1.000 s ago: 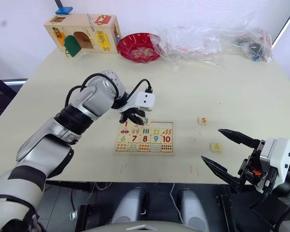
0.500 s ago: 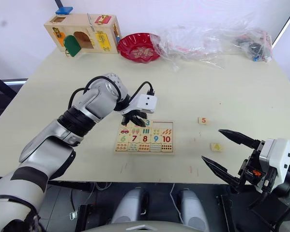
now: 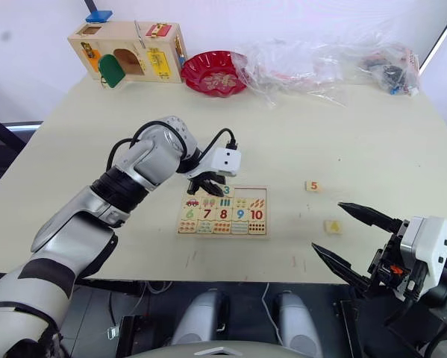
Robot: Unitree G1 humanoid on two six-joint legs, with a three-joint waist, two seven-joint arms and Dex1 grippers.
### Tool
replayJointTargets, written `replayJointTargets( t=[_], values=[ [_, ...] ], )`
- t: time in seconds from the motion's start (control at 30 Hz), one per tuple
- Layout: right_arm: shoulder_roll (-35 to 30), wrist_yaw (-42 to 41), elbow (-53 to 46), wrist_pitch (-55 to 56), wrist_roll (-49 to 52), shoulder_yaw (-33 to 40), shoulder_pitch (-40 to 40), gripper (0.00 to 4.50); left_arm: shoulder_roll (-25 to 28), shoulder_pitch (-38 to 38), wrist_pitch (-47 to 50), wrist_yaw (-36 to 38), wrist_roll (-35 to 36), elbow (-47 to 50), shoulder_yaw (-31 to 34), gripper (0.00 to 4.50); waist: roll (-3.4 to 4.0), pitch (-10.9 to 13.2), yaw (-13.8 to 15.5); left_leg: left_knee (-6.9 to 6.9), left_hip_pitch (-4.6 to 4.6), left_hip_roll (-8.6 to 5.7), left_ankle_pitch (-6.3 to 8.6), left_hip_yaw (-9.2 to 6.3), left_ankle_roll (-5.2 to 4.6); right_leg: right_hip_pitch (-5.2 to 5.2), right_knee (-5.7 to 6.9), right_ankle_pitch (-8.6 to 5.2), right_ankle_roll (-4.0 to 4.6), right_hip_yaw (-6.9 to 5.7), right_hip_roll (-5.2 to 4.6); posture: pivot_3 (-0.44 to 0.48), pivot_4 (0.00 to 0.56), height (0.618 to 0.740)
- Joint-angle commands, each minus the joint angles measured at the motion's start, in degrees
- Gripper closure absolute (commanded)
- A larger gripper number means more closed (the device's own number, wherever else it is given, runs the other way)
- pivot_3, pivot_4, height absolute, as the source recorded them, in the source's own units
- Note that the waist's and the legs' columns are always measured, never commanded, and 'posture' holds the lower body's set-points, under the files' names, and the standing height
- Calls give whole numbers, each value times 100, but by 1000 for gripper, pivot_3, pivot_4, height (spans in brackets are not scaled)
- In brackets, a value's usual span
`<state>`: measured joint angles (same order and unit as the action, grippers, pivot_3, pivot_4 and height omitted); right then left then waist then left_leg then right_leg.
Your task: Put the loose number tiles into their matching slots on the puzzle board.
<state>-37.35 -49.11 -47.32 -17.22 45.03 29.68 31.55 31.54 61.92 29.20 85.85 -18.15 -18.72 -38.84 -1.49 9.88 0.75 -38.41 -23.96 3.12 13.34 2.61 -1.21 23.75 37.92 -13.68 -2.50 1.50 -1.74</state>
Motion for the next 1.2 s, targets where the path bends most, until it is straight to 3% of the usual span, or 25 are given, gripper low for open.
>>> replayJointTargets(
  t=[0.03, 0.67, 1.2],
  values=[
    [68, -76, -205, 157, 74, 166, 191, 0, -6, -15, -39, -7, -57, 129, 37, 3482, 0, 0, 0, 0, 0, 0, 0, 0, 0, 0, 0, 0, 0, 0, 0, 0, 150, 740],
    [662, -700, -166, 776, 296, 1076, 1582, 0, -25, -78, 18, -28, -52, 173, 61, 3482, 3, -2, 4, 0, 3, 1, 0, 1, 0, -1, -1, -1, 0, 0, -2, 0, 150, 740],
    [676, -1040, 321, 1069, 230, 1191, 1506, 0, -99, -69, -6, -75, -22, 55, 77, 3482, 6, -3, 11, 0, 3, 0, 0, 1, 0, -1, -1, -2, 1, 0, -3, 0, 150, 740]
  ],
)
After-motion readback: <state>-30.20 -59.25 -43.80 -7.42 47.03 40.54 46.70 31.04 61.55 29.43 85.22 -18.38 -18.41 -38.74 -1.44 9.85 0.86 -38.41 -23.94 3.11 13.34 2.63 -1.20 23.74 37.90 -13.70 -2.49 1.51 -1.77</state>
